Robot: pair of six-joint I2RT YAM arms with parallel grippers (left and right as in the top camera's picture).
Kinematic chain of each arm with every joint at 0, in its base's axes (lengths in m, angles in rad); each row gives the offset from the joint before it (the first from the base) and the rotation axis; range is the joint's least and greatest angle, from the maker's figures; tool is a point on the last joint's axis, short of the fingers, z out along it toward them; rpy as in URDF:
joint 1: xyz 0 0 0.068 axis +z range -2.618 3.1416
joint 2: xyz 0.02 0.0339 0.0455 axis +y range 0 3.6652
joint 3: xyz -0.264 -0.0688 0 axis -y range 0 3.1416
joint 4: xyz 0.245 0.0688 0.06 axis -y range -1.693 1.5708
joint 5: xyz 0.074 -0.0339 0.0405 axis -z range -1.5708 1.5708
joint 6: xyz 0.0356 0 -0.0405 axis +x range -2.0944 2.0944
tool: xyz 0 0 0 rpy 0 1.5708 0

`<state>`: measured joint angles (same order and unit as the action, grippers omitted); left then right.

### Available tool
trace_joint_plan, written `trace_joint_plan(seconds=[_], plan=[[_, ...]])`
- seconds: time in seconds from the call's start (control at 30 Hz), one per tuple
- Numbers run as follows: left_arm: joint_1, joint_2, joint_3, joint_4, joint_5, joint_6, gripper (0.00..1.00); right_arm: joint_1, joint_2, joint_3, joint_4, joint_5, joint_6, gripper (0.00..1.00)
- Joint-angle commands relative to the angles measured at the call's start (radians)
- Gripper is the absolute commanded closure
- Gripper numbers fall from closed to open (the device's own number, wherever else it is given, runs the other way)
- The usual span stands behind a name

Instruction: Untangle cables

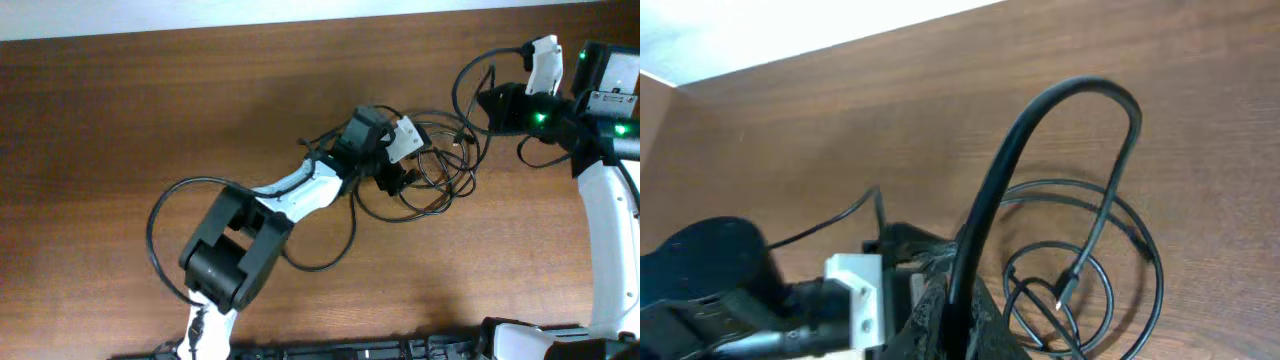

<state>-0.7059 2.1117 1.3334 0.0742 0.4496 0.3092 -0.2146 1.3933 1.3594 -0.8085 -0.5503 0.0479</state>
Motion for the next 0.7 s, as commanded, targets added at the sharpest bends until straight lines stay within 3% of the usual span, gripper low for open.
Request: trace_joint_plan(seconds=[0.0, 0.1, 0.17, 0.2, 0.23, 0.3, 0.37, 0.43, 0.47, 0.57, 0.67], plan=[[0.0, 0.101, 0.006, 0.121, -0.002, -0.167, 0.23, -0.002, -0.006, 0.01, -0.008, -0.014, -0.014, 0.96], [-0.017, 0.146, 0.006, 0.248, -0.003, -0.209, 0.34, -0.002, -0.006, 0.01, -0.019, -0.014, -0.015, 0.96], [-0.047, 0.182, 0.006, 0.278, -0.099, -0.209, 0.5, -0.002, -0.006, 0.01, -0.027, -0.014, -0.015, 0.96], [-0.054, 0.187, 0.006, 0.279, -0.141, -0.212, 0.82, -0.002, -0.006, 0.01, -0.029, -0.014, -0.015, 0.96], [-0.056, 0.187, 0.006, 0.282, -0.152, -0.216, 1.0, -0.002, -0.006, 0.01, -0.034, -0.014, -0.015, 0.96], [-0.053, 0.187, 0.006, 0.271, -0.264, -0.255, 1.0, -0.002, -0.007, 0.01, -0.069, -0.014, -0.015, 0.96], [-0.004, 0.169, 0.006, 0.195, -0.549, -0.293, 1.0, -0.002, -0.007, 0.01, -0.104, -0.014, -0.018, 0.96], [0.151, 0.077, 0.006, -0.149, -0.761, -0.298, 1.0, -0.002, -0.014, 0.01, -0.084, -0.021, -0.018, 0.96], [0.232, 0.042, 0.006, -0.288, -0.801, -0.298, 1.0, -0.01, -0.03, 0.016, -0.016, -0.012, -0.048, 0.96], [0.437, 0.011, 0.006, -0.509, -0.789, -0.299, 1.0, -0.119, -0.052, 0.136, 0.119, 0.155, 0.044, 0.96], [0.593, 0.011, 0.006, -0.561, -0.573, -0.298, 1.0, -0.375, -0.052, 0.378, 0.106, 0.288, 0.087, 0.96]])
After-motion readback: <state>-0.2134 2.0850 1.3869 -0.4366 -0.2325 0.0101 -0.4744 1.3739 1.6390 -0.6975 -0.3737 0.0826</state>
